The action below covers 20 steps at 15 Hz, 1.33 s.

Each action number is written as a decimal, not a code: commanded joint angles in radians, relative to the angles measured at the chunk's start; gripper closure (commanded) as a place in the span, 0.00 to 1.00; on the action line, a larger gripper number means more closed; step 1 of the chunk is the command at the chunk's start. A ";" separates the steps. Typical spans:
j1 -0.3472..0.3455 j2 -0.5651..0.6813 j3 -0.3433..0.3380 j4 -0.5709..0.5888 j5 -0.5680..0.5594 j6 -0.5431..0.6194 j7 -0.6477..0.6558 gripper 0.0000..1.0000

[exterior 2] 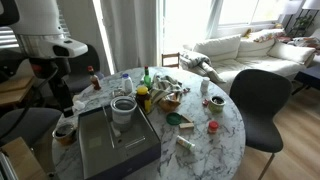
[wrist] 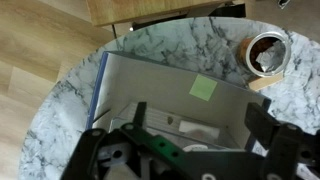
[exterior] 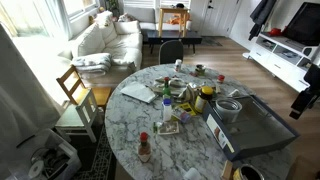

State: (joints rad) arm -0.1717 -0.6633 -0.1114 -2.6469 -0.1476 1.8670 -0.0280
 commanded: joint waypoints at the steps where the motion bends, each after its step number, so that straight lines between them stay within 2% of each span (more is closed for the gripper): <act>1: 0.005 0.000 -0.004 0.001 -0.003 -0.002 0.002 0.00; 7: 0.005 0.001 -0.004 0.001 -0.003 -0.002 0.002 0.00; 9: 0.005 0.052 0.008 0.032 0.026 0.020 0.064 0.00; 14: -0.033 0.213 -0.001 0.074 0.086 0.237 0.271 0.00; 17: -0.043 0.307 -0.008 0.101 0.122 0.334 0.318 0.00; 20: -0.057 0.403 -0.009 0.132 0.123 0.374 0.356 0.00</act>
State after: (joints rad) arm -0.2140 -0.3666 -0.1162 -2.5607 -0.0420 2.2094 0.2897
